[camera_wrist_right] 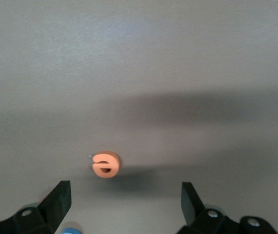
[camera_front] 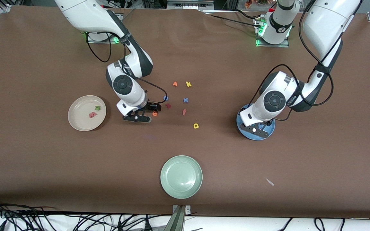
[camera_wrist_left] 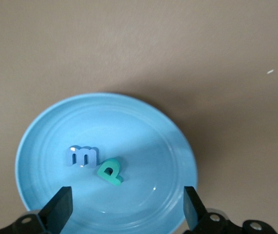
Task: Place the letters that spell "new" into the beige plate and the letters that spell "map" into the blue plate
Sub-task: 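Place the p on the blue plate while the right gripper reaches orange e, then grasp the orange e with the right gripper while the left gripper reaches yellow a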
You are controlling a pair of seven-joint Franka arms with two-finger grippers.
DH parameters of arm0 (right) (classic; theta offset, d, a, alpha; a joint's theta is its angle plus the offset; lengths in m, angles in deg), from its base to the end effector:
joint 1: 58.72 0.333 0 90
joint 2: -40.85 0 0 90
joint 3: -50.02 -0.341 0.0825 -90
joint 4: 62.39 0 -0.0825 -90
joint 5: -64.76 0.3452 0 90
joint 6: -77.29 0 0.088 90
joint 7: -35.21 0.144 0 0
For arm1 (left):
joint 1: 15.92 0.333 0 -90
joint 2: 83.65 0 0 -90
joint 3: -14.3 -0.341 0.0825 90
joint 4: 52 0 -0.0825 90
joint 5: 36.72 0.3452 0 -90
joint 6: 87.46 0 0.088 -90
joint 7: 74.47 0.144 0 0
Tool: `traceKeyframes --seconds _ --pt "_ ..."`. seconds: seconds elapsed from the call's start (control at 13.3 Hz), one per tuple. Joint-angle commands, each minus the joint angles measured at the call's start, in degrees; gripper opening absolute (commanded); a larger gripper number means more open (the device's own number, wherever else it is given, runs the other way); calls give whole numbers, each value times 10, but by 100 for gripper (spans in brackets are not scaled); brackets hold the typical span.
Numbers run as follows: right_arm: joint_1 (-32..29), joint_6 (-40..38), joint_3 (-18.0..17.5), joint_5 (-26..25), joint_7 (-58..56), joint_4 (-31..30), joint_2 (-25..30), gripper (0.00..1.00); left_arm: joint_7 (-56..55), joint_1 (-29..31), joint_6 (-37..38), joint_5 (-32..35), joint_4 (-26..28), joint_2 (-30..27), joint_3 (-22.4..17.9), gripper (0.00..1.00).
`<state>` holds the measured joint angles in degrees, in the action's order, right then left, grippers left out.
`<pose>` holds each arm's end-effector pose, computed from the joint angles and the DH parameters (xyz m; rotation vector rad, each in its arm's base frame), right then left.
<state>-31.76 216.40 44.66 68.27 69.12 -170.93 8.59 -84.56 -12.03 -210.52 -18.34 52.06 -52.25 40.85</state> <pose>0.5229 0.3292 0.2169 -3.0769 0.1360 0.1116 0.5788 -0.1947 0.2619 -3.0262 0.5731 0.2039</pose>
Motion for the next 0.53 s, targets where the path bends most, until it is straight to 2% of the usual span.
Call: traceKeyframes --seconds 0.0,0.15,0.3,0.45 --pt "9 6 -2 -1 7 34 -31 100 -17 -14 39 -23 -58 4 3 100" --pt "20 6 -1 2 7 40 -35 100 -26 -12 41 -82 -98 22 2 100" --pt "21 8 -1 -1 7 40 -42 100 -40 -15 41 -95 -146 51 2 100" --pt "21 8 -1 -2 7 44 -50 99 -102 -46 41 -93 -194 78 2 100"
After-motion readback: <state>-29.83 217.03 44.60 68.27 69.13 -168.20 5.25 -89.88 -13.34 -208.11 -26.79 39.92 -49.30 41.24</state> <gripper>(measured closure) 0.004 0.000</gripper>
